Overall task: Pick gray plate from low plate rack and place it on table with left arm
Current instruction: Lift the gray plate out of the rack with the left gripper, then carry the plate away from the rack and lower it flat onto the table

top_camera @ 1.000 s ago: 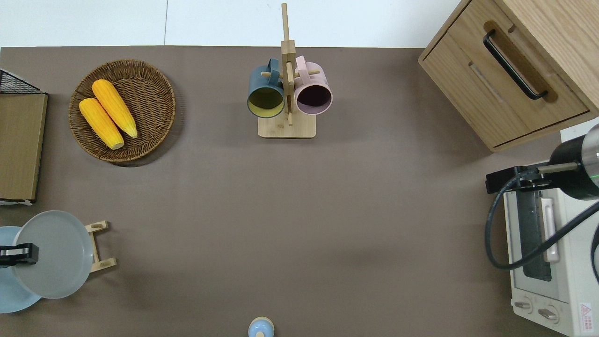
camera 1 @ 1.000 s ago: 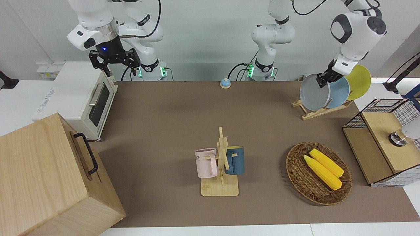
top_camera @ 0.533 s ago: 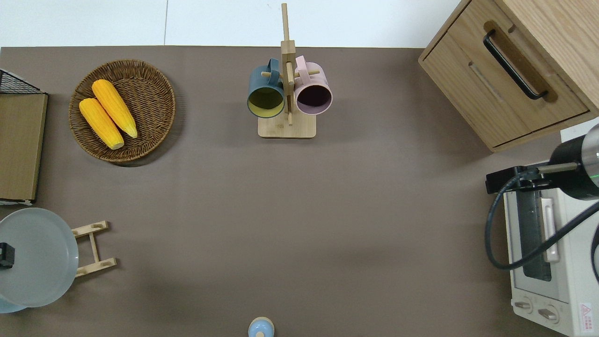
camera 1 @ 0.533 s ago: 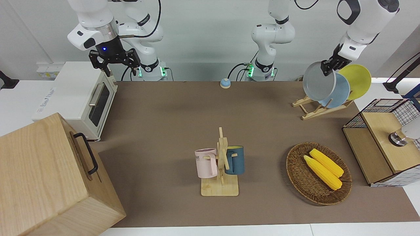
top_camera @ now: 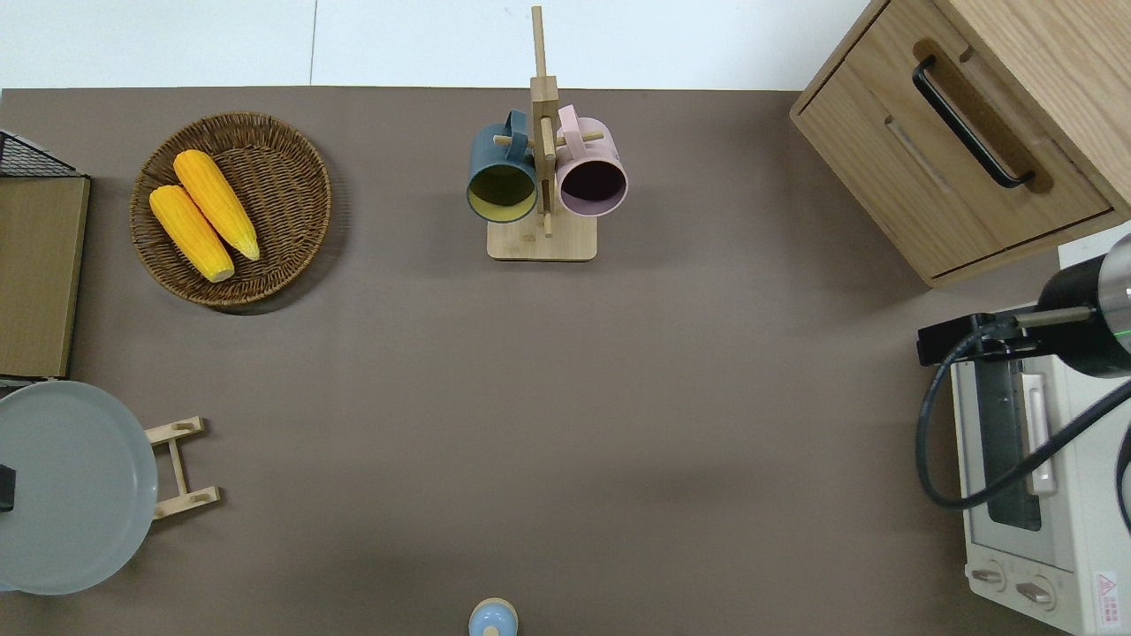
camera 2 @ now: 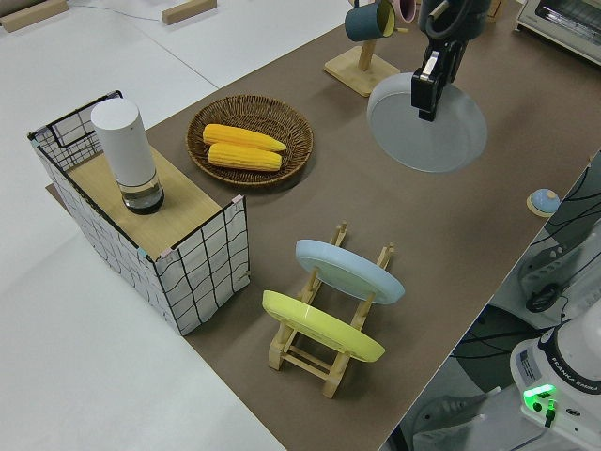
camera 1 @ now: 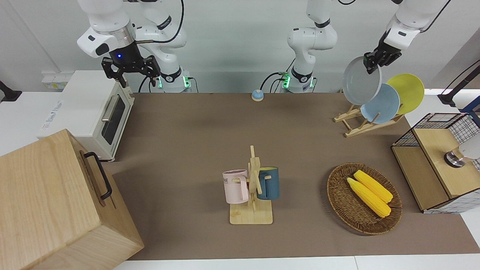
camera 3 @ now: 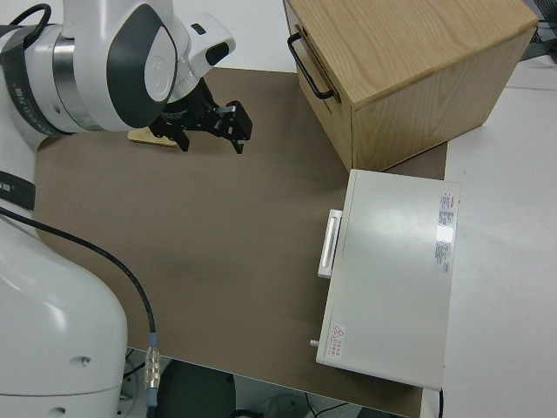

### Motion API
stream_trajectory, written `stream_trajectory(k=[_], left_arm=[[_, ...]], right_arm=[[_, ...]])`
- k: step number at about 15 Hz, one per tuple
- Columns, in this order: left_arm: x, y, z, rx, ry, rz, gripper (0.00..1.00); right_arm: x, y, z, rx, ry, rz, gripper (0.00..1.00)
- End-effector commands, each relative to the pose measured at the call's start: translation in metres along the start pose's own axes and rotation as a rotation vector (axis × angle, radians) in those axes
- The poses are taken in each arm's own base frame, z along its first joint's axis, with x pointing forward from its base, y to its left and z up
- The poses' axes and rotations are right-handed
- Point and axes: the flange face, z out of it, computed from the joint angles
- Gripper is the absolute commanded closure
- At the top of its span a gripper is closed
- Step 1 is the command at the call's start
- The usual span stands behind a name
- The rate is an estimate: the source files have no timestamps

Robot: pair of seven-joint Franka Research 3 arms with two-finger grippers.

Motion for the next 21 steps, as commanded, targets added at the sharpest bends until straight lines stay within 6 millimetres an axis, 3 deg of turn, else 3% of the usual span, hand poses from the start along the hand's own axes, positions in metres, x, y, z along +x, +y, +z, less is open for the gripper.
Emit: stream_trajectory(k=[1,7,10,18,21], left_arm=[[0.018,0.020,-0.011,-0.070,-0.027,-0.033,0.93],[0.058,0.064,0.033,-0.215,-0.120,0.002,0.93],[0.070,0.080,0.068,-0.244,-0.180,0.022,0.93],[0.073,0.106,0.159,-0.255,-0.259,0.020,0.93],[0.075,0.113,0.178,-0.246,-0.270,0.024,0.93]], right_arm=[[-0.003,0.001,-0.003,0.018,-0.007,0.014,0.011],[-0.003,0.001,-0.003,0.018,-0.007,0.014,0.011],[-0.003,0.001,-0.003,0.018,-0.007,0.014,0.011],[-0.003,0.001,-0.003,0.018,-0.007,0.014,0.011],[-0.003,0.001,-0.003,0.018,-0.007,0.014,0.011]])
